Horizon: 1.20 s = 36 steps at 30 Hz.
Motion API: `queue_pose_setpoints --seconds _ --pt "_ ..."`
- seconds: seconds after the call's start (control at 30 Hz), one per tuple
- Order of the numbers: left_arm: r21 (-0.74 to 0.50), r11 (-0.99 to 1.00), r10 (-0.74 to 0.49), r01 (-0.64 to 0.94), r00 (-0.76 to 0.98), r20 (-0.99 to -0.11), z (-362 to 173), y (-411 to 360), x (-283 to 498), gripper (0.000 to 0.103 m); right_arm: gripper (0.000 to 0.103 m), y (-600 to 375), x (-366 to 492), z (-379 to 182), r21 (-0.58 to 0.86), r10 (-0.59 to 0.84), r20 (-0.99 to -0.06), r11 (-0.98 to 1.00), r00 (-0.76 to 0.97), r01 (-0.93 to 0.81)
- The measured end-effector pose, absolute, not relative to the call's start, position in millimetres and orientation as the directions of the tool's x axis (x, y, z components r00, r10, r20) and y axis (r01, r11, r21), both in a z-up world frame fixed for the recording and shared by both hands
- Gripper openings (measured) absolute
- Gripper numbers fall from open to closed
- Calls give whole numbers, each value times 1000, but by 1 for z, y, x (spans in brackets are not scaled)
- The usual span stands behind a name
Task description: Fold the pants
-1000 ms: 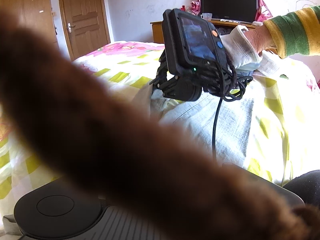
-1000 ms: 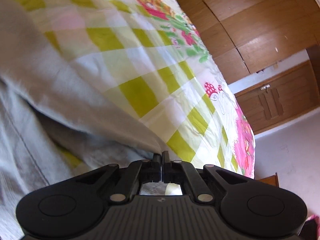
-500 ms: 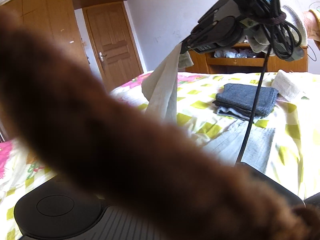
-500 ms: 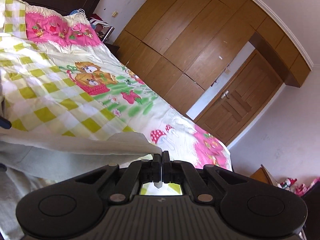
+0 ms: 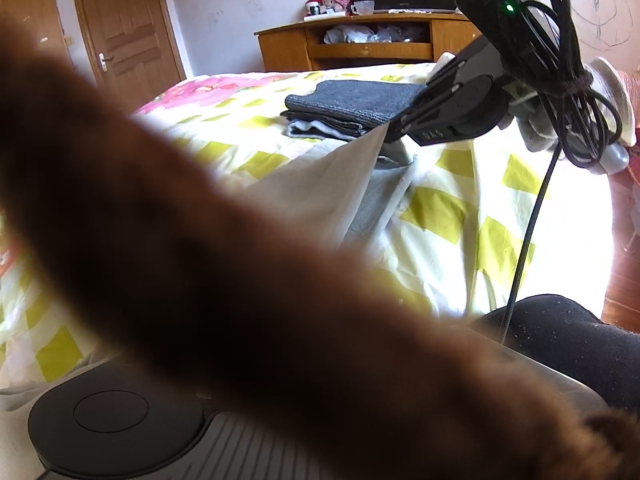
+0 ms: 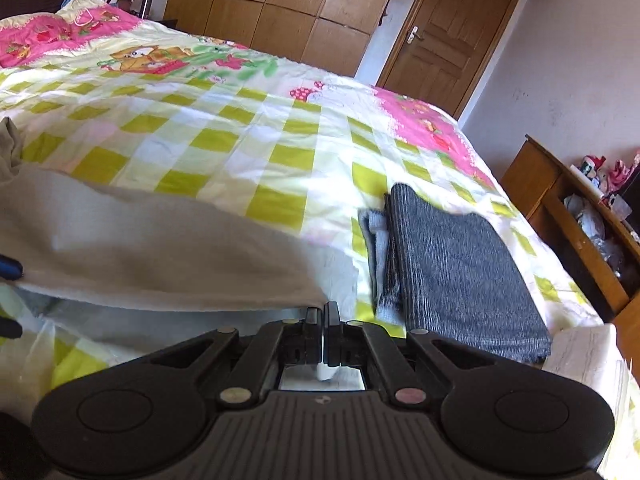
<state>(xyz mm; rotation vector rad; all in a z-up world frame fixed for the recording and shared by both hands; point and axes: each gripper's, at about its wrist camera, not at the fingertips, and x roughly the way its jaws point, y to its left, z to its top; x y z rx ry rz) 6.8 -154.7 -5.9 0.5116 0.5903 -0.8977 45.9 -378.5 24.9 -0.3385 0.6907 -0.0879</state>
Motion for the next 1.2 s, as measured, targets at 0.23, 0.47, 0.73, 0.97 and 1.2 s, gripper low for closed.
queue_pose_setpoints --seconds 0.23,0.47,0.73,0.97,1.2 --pt "350 595 -477 723 669 -571 10 -160 24 55 15 -360 96 79 -371 -118 -502 924 856 -90" --pt "373 695 -450 615 776 -442 65 -138 47 20 15 -356 81 143 -401 -77 -313 914 947 -58" --pt "300 585 -489 754 622 -611 5 -155 13 21 15 -386 23 11 -303 -190 -606 953 772 -3" --pt "270 544 -468 794 554 -688 -22 -158 5 25 16 -388 6 -17 -298 -220 -616 954 756 36" --pt "287 510 -474 811 543 -693 -21 -163 -3 25 22 -389 4 -19 -301 -214 -607 953 765 27"
